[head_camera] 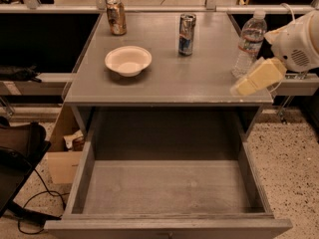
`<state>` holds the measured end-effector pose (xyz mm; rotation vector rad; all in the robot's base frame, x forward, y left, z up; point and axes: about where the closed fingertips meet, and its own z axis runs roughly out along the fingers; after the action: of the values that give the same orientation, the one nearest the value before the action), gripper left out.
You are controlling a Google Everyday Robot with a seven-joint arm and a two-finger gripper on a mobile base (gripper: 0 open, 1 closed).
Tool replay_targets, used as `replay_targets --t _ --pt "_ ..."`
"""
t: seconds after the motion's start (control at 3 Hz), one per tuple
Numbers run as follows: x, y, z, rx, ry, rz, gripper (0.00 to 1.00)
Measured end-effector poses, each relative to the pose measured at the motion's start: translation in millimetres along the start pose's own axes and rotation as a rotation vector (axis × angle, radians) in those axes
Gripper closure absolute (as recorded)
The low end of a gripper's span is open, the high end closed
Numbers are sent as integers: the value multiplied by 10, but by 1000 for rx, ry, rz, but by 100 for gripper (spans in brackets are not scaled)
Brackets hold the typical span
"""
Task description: Place redbull can into top drawer
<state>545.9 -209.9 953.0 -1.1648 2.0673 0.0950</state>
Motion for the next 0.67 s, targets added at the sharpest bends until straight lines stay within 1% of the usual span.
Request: replay_targets --t 0.33,0.67 --pt "-385 -349 266 54 -153 38 0" --pt "-762 -446 205 92 -268 48 0"
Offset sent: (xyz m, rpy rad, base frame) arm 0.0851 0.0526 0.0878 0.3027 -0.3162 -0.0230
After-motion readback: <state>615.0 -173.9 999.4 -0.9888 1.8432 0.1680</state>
